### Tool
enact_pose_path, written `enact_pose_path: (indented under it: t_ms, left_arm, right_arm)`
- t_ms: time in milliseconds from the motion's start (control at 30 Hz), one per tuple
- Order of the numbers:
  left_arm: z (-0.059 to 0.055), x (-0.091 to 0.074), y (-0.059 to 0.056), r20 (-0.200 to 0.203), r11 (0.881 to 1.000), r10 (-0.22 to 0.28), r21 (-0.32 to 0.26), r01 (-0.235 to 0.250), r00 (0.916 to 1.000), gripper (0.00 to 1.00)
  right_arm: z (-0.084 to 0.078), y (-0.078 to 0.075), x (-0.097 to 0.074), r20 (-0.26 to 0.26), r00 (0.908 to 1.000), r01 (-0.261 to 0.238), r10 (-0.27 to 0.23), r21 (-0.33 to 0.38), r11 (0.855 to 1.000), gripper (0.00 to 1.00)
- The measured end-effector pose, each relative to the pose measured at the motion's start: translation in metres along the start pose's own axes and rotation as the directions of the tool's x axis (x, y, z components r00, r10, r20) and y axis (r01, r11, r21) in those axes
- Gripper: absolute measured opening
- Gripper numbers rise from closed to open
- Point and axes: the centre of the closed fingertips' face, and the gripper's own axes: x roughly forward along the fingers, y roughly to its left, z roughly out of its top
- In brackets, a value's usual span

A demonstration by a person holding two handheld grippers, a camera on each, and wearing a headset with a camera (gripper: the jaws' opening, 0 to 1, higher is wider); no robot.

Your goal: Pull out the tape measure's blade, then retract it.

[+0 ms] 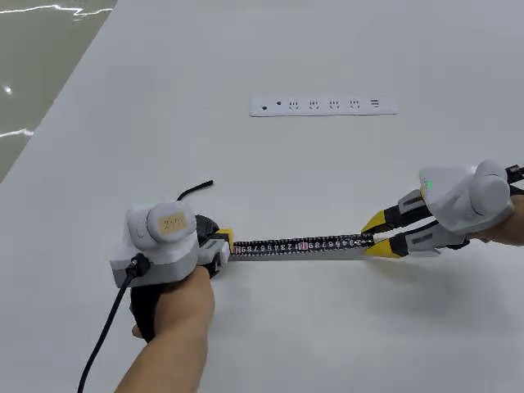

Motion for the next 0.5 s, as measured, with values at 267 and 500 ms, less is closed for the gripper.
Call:
enact_pose_path:
  t_ms: [267,500]
  left_arm:
    - [-0.0005,0.0010,0.0014,-0.002,1.000,0.003,-0.001,-0.003,1.0000,0.61]
    - [-0.0006,-0.0023,-0.0006,-0.002,1.000,0.006,-0.006,-0.006,1.0000,0.61]
  right_arm:
    - [0.0034,0.0009,-0.0004,0.005,1.0000,-0.001,0.001,0.003,1.000,0.14]
    - [0.0043,0.0010,-0.0001,0.005,1.0000,-0.001,0.001,0.003,1.000,0.14]
